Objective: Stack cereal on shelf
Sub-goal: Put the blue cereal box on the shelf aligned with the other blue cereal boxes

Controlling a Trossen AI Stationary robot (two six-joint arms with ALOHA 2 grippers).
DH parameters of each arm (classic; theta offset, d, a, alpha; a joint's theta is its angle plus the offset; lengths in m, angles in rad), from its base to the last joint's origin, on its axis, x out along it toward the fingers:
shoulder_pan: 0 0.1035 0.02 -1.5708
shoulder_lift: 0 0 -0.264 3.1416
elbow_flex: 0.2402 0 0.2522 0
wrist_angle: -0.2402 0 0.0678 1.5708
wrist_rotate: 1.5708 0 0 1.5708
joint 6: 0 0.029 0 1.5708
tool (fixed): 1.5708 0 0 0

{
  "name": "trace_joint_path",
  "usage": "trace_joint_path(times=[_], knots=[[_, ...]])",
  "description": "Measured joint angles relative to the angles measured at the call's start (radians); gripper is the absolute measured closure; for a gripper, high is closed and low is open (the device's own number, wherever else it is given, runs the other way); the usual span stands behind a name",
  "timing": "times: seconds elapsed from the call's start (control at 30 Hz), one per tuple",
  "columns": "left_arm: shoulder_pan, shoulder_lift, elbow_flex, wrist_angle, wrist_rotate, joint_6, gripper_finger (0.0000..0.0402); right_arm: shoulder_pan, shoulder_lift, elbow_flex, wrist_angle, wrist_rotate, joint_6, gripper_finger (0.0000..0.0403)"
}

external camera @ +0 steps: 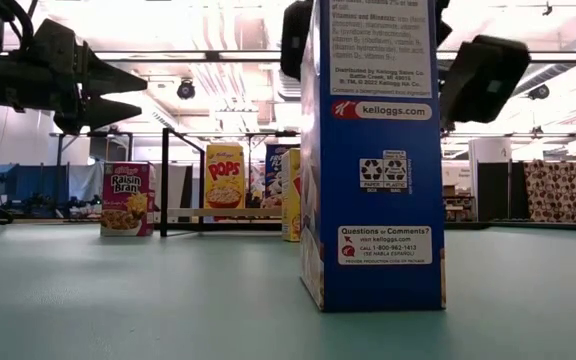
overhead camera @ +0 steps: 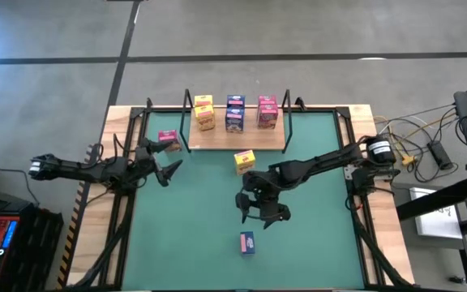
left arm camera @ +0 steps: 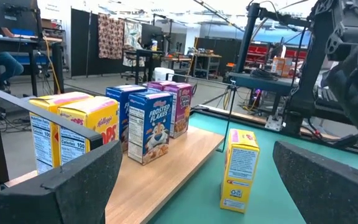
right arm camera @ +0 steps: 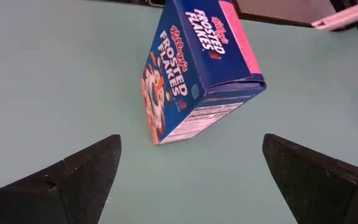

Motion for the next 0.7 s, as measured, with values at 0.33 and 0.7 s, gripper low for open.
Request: trace_joint_path(times=[0.33, 0.7], knots=[[0.000, 0.002, 0.000, 0.000, 0.000, 0.000, 0.0002, 0.004, 0.014, 0.023, -0.038, -0.018, -0.213, 0.0022], [0.000, 0.002, 0.000, 0.000, 0.000, 0.000, 0.0002, 0.006, 0.015, 0.056, 0.000, 0.008, -0.303, 0.0022]])
